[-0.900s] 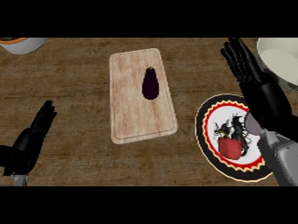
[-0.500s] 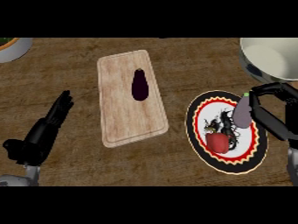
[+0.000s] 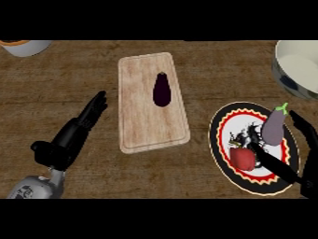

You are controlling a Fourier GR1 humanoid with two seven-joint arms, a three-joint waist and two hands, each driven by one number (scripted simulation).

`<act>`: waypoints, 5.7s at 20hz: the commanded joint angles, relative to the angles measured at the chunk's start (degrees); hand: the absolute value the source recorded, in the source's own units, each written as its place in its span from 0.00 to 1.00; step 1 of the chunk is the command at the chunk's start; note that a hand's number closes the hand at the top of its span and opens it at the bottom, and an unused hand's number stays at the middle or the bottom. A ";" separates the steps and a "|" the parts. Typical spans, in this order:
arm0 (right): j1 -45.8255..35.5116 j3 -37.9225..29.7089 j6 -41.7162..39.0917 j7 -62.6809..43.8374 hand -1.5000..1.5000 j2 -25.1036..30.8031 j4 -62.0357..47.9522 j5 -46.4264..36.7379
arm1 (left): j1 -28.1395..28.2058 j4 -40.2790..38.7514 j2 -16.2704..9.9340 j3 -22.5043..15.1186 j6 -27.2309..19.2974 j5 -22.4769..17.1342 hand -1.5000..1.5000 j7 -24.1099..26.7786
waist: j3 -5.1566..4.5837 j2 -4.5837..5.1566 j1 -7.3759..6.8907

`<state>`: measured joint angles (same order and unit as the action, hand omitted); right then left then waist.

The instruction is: Pick the bell pepper from the plate and place it in the bowl

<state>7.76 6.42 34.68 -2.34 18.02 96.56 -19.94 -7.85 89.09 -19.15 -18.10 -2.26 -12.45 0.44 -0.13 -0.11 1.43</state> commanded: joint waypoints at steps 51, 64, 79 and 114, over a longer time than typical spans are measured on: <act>-14.03 17.69 -45.76 -69.50 0.00 2.93 5.46 -20.81 | 0.82 -1.04 5.88 2.29 3.54 5.22 0.50 -0.30 | 0.09 0.13 -1.43; -11.76 9.07 -46.60 -56.34 0.00 -0.62 -1.78 -22.88 | -0.19 1.92 8.63 4.71 6.03 7.98 0.50 -4.90 | 0.13 0.10 -1.42; -12.14 13.10 -47.19 -30.22 1.00 4.82 -3.84 -26.94 | -0.84 0.11 10.76 7.07 8.39 10.16 0.50 -3.47 | 0.21 0.38 -2.03; -38.08 -14.33 -40.04 31.21 1.00 27.22 -34.27 -5.99 | -0.07 2.19 11.93 7.86 10.66 10.49 0.50 -4.21 | 0.16 0.41 -2.76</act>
<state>-25.44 -8.33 -11.09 27.47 46.85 68.75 -20.86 -7.33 90.22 -7.23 -10.61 7.45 -1.26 -3.24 0.02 0.24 -1.01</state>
